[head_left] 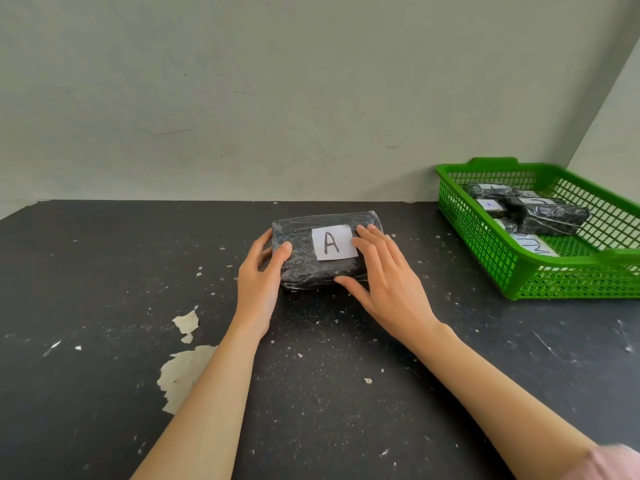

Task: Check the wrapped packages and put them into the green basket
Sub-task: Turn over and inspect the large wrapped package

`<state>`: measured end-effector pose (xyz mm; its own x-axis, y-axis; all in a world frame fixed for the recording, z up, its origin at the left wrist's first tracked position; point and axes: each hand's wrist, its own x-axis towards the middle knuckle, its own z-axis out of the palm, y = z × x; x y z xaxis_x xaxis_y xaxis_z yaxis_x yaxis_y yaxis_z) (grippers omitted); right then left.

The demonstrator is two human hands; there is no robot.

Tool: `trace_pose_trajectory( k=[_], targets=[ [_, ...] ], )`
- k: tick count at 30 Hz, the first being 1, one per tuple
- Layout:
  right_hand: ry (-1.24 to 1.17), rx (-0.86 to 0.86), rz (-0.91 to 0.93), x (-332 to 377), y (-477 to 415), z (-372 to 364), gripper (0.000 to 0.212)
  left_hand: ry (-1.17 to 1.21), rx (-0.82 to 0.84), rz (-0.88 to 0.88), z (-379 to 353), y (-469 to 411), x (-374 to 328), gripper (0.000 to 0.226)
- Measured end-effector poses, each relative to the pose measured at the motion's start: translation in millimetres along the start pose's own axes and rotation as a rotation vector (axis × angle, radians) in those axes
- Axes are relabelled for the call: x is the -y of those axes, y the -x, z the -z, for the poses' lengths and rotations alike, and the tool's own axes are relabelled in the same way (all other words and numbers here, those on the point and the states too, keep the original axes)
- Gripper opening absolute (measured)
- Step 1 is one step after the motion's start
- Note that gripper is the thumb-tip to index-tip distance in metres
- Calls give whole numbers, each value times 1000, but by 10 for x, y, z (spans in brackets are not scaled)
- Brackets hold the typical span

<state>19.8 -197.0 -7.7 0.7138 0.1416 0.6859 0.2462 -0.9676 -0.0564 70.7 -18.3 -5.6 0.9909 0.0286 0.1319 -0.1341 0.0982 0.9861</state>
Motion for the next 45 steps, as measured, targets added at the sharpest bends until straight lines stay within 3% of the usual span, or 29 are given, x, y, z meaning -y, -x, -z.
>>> trace_pose_trajectory(
  k=[9,15,19,28,31,34,37,41,45],
  targets=[
    [-54,-221,60,-45,34,-19,41,13,9,6,-10,10,-14,47],
    [113,-302,181,1,53,-73,11,4,5,3,-12,15,-5,48],
    [51,-266,277,85,47,-91,36,-26,10,-3,-3,10,17,48],
    [126,-129,327,207,18,-141,57,-44,14,-13,10,-8,46,48],
    [123,-124,319,207,-12,-166,56,-52,12,-12,12,-18,39,49],
    [42,-146,315,148,-53,-112,37,-58,19,-11,8,-3,19,48],
    [81,-186,257,26,-22,-14,23,-78,14,-15,12,-4,18,46],
    [104,-153,87,-218,31,32,38,-90,20,-14,12,8,-8,42],
    [-302,13,-154,-240,30,87,51,-132,128,-2,-18,53,-58,44]
  ],
)
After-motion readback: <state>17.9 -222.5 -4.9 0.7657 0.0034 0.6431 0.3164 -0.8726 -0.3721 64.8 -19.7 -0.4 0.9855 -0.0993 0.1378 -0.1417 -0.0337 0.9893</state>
